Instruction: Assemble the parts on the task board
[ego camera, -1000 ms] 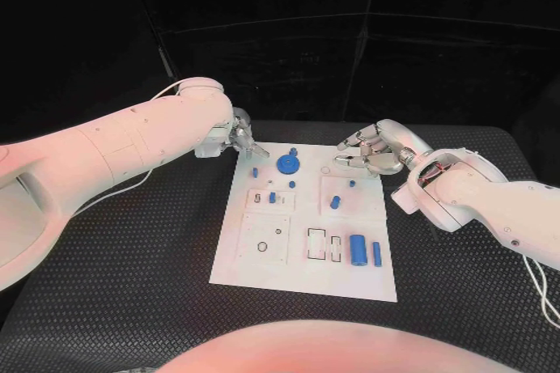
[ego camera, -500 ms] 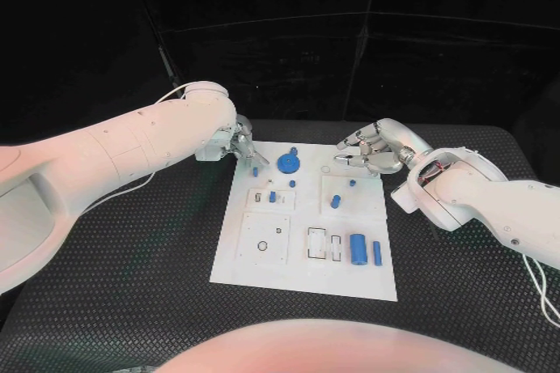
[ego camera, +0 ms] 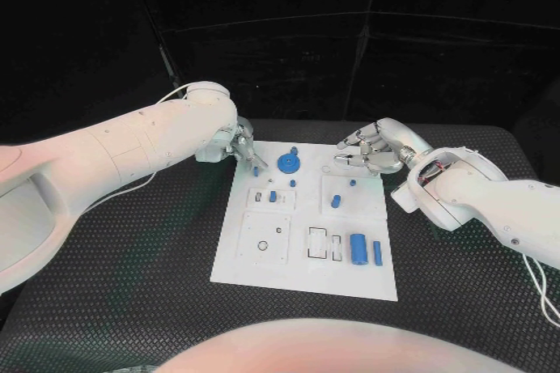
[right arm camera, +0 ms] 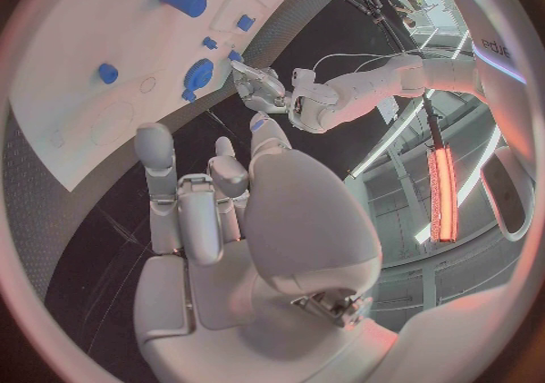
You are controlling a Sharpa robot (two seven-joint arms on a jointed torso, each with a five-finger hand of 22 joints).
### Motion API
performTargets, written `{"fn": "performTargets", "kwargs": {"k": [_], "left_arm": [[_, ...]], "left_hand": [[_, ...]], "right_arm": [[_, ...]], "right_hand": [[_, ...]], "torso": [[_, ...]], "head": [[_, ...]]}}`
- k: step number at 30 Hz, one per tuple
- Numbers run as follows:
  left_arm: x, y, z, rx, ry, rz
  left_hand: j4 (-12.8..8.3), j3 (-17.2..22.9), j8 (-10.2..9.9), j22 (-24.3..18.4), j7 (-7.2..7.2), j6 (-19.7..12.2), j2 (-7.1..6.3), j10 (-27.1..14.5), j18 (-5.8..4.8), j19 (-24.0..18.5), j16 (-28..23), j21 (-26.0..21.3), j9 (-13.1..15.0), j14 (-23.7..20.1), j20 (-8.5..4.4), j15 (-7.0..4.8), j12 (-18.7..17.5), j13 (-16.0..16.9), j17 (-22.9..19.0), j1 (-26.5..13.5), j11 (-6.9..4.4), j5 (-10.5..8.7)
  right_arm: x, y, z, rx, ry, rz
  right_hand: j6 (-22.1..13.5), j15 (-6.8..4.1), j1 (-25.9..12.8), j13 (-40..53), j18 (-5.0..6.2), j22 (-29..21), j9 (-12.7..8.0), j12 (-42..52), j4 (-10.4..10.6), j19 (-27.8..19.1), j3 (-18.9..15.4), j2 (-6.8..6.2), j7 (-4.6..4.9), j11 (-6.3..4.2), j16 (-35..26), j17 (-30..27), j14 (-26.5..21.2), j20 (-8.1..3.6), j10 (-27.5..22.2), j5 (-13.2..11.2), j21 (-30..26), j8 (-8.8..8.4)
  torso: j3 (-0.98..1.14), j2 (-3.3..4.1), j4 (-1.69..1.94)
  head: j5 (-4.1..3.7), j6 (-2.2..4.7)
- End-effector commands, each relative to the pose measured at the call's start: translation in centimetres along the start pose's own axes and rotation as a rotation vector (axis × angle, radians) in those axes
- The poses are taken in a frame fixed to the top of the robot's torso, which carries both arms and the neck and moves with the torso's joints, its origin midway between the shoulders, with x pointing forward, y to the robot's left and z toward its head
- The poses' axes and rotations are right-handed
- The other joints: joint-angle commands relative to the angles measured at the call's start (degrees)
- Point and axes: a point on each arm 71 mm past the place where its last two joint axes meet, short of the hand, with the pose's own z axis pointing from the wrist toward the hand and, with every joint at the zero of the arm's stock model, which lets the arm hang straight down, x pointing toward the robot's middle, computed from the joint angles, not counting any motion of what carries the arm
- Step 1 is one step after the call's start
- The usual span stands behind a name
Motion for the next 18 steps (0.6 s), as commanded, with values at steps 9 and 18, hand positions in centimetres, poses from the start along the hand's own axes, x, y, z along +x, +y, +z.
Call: {"fn": "performTargets", "kwargs": {"k": [9,18], "left_arm": [[0.19,-0.21,-0.07,0.006,0.026,0.002],[0.24,-0.30,-0.06,0.013,0.031,-0.010]], "left_hand": [[-0.38,0.30,0.65,0.09,-0.22,0.69,1.33,0.10,0.83,0.34,0.18,-0.16,0.03,6.04,-0.35,-0.45,0.32,0.08,15.10,2.83,-0.52,0.17],[-0.56,0.48,0.78,0.11,-0.25,0.72,1.61,0.14,0.82,0.34,0.18,-0.18,0.07,6.04,-0.37,-0.47,0.31,0.06,15.10,3.58,-0.55,0.17]], "right_arm": [[0.00,0.18,0.09,-0.009,0.000,-0.002],[0.02,0.17,0.11,-0.008,0.000,-0.002]], "right_hand": [[-0.11,-0.29,-0.09,0.12,0.36,-0.05,-0.05,-0.15,-0.05,-0.26,-0.45,0.43,0.01,-0.15,-0.20,2.09,3.28,0.07,-0.10,0.49,-0.36,0.25],[-0.11,-0.29,-0.09,0.12,0.36,-0.05,-0.05,-0.15,-0.05,-0.26,-0.45,0.43,0.01,-0.15,-0.20,2.09,3.28,0.07,-0.10,0.49,-0.36,0.25]], "torso": [[-0.01,0.03,0.00],[0.02,0.03,-0.05]], "head": [[-0.04,-0.08],[-0.08,-0.10]]}}
